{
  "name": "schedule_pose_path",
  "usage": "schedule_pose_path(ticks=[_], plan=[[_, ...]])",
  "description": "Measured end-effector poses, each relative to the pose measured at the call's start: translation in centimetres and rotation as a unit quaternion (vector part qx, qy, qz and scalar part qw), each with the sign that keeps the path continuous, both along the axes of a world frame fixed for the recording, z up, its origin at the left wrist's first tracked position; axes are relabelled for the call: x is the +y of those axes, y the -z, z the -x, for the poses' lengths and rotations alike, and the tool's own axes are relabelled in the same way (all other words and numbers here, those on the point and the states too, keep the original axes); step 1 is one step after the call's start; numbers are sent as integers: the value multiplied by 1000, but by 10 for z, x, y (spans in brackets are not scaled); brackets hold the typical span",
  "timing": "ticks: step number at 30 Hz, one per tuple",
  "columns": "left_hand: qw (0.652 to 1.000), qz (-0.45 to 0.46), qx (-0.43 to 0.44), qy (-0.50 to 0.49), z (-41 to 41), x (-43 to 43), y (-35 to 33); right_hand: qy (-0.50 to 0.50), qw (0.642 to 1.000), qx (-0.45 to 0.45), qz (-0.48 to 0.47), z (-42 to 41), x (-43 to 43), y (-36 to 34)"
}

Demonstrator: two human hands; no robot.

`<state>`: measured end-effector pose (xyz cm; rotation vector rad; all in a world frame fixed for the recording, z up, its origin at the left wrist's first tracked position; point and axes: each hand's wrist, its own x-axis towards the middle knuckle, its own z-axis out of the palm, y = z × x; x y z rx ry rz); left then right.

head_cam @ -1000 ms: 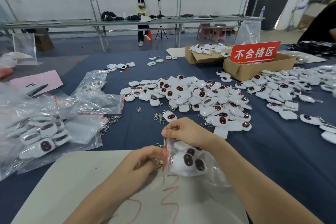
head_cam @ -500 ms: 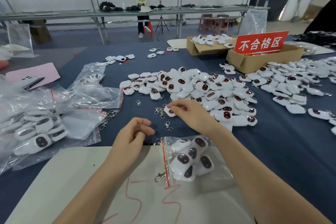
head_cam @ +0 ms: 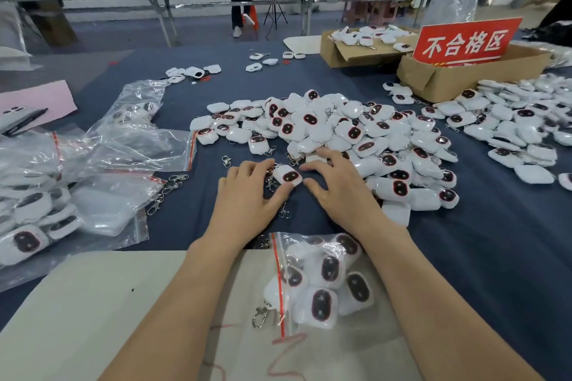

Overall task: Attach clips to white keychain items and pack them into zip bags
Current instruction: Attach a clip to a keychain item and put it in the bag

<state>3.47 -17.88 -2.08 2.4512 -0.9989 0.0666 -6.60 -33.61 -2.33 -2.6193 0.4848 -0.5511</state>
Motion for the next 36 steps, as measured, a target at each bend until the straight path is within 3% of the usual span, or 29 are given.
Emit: schedule_pose_path(ticks=[7,16,21,25,30,36], plan=[[1000,2,-24,-5,-10,-7,9,2,996,-60,-67,-1,-3,2],[976,159,86,124,-4,-4,5,-45,986,-44,-155,-5,-1,0],[932,291,177,128,1,-10,0,-62,965,-72,-243,-3,-2,-2],[870,413,250,98,5,-16,-7,-77,970,-48,-225,-1,1,-4],[833,434,332,84,8,-19,-6,-105,965,-78,-228,0,0,-3],[854,380,346,79,8,-20,-3,-99,959,-87,-251,-3,-3,3]])
